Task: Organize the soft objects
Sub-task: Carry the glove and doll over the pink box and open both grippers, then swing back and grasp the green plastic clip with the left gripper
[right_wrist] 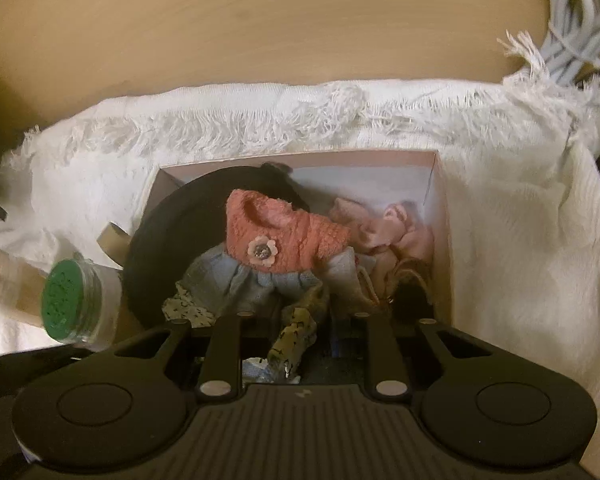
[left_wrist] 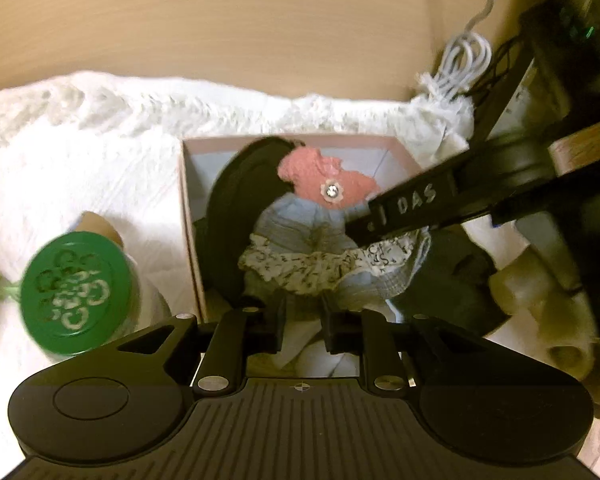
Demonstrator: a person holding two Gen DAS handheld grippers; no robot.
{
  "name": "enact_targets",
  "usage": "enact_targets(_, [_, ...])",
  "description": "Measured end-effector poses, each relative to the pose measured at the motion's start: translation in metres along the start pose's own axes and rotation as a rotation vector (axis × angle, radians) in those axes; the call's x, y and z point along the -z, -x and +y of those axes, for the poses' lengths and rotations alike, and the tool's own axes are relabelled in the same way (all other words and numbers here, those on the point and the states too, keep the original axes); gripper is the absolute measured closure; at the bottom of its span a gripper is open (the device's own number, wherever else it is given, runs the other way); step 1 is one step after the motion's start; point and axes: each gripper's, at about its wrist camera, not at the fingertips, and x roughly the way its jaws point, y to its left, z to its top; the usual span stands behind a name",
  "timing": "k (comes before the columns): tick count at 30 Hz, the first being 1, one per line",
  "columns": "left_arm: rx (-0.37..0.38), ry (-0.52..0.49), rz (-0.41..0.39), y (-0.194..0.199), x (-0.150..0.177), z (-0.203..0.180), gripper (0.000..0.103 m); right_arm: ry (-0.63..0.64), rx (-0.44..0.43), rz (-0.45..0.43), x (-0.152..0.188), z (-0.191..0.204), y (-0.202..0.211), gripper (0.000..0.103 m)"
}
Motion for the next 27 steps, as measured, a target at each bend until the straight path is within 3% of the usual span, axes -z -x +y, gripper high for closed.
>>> enact_targets(3, [0.010,0.006,-0.035,0.016,-0.001,0.002,0.082,0.029,0.028,-0.017,0.002,0.003,0.001,0.079])
enact_targets(8, [0.025,0.045,-0.104,0.046,0.003,0.010,0.082,0.101,0.107,-0.072,0.004,0.015,0.020,0.048])
enact_targets(11, [0.027,0.101,-0.190,0.079,0.014,0.024,0.082,0.165,0.126,-0.153,0.002,0.028,0.046,0.044])
enact_targets(16, [-0.077,0.175,-0.291,0.123,0.054,0.056,0.082,0.312,0.065,-0.234,0.000,0.070,0.077,0.032])
enact_targets(18, [-0.147,0.229,-0.285,0.134,0.074,0.075,0.082,0.392,0.014,-0.240,-0.001,0.095,0.082,0.027])
enact_targets(23, [-0.242,0.418,-0.180,0.134,0.118,0.126,0.082,0.543,-0.107,-0.158,-0.013,0.174,0.059,0.026])
enact_targets(27, [-0.218,0.483,-0.158,0.136,0.140,0.151,0.082,0.698,-0.120,0.012,-0.021,0.238,0.009,0.026])
